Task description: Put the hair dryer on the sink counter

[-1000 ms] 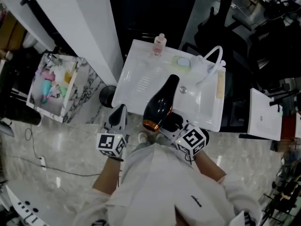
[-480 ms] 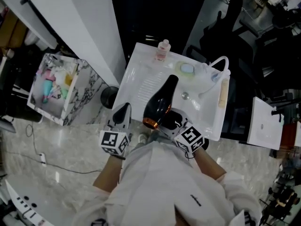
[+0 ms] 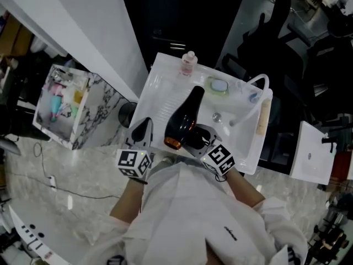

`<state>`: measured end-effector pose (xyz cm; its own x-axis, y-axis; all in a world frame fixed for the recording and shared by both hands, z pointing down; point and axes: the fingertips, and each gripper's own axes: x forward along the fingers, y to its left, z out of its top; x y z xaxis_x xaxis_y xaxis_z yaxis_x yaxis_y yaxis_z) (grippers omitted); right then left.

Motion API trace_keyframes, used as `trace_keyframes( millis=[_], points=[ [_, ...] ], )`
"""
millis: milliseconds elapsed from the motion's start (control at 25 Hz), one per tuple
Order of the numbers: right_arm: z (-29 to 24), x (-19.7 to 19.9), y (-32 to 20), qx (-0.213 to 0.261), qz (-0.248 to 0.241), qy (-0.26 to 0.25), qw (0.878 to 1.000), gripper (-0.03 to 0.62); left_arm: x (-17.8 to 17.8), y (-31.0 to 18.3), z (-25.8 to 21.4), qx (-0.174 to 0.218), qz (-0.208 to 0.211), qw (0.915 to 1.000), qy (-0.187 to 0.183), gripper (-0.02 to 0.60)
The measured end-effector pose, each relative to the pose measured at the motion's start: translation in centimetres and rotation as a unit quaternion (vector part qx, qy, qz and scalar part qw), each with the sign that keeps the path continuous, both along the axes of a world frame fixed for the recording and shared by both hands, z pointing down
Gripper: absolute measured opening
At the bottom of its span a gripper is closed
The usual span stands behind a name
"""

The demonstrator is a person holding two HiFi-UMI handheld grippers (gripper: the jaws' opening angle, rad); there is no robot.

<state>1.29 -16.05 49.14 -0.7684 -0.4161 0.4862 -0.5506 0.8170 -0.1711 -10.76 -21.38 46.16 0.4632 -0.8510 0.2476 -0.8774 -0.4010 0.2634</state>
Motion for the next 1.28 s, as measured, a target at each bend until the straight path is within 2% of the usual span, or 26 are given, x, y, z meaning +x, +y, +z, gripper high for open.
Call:
trace_keyframes(
  millis=[280, 600, 760, 880, 960, 1120, 1280],
  points=[
    [2.4, 0.7, -1.3, -0.014, -0.022, 0.023, 0.999, 0.301, 1.3, -1.0, 1.0, -0.013, -0.003, 0.9999, -0.004, 0.026],
    [3.8, -0.4, -2.9, -0.023, -0.009, 0.034, 0.999, 0.301, 0.5, -2.8, 1.0, -0.015, 0.021, 0.9996, -0.010, 0.028],
    [4.6, -1.1, -4.0, -0.021, -0.010, 0.051, 0.998, 0.301, -0.4, -4.6, 1.7, -0.027, 0.028, 0.9992, 0.013, 0.026],
    [5.4, -1.2, -4.3, -0.031, -0.010, 0.057, 0.998, 0.301, -0.6, -5.3, 2.2, -0.033, 0.028, 0.9989, 0.017, 0.027],
    [5.9, -1.3, -4.6, -0.038, -0.007, 0.059, 0.998, 0.301, -0.5, -5.7, 2.7, -0.037, 0.031, 0.9987, 0.011, 0.028],
    [6.8, -1.6, -5.4, -0.047, -0.007, 0.064, 0.997, 0.301, -0.5, -6.4, 4.6, -0.053, 0.039, 0.9975, -0.025, 0.026],
    [7.7, -1.7, -6.3, -0.050, -0.009, 0.072, 0.996, 0.301, -0.1, -7.5, 5.9, -0.064, 0.046, 0.9966, -0.026, 0.026]
  ],
)
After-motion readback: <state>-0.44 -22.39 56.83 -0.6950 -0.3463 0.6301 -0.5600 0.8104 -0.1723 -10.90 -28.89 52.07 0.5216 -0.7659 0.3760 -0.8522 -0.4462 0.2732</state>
